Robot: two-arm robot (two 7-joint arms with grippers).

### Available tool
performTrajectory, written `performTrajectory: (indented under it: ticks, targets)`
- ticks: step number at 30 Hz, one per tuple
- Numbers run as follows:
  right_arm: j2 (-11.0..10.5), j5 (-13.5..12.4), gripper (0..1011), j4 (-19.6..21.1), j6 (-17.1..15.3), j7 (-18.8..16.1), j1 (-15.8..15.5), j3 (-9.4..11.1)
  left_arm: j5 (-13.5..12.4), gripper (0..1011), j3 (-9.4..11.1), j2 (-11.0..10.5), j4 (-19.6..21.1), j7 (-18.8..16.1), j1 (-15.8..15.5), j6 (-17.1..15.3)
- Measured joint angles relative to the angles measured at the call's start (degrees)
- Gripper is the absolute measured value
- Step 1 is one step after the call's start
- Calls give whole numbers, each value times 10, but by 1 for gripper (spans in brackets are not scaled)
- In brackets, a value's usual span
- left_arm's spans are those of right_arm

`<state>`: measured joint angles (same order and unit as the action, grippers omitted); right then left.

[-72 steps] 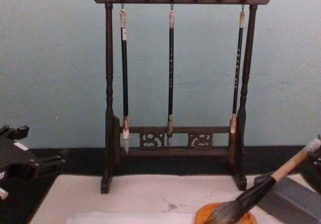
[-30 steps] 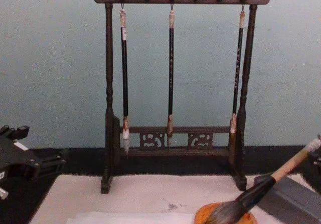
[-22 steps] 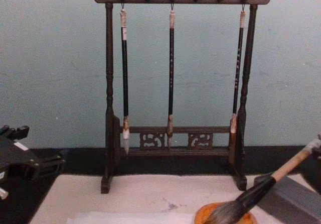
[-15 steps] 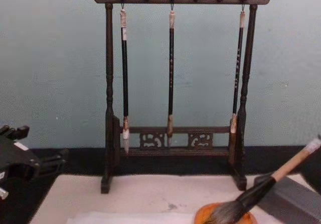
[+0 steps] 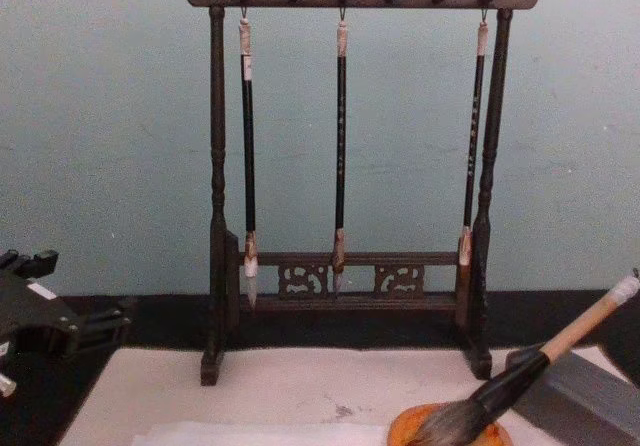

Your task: Pick up the brush from the inkstone, write on the paper, then place the brush back to its original position.

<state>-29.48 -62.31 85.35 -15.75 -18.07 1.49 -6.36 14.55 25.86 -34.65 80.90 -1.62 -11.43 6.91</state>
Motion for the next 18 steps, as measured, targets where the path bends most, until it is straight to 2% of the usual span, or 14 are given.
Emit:
performTrajectory:
  ticks: [1,4,5,7,10,14,18]
  targets:
    - [3,-21,1000,-7,-15,-3,1,4,0,1010,0,0,0,0,0,0]
    - [9,-49,1000,-17,-31,-7,4,8,0,1010,0,0,0,0,0,0]
    - [14,-71,1000,-26,-44,-10,8,13,0,1009,0,0,0,0,0,0]
    - [22,-97,1000,-36,-55,-14,12,18,0,1010,0,0,0,0,0,0]
    - [31,-122,1000,-51,-61,-19,21,22,0,1010,0,0,0,0,0,0]
    - [39,-134,1000,-62,-62,-21,31,19,0,1010,0,0,0,0,0,0]
    - [47,-138,1000,-86,-58,-23,55,4,0,1010,0,0,0,0,0,0]
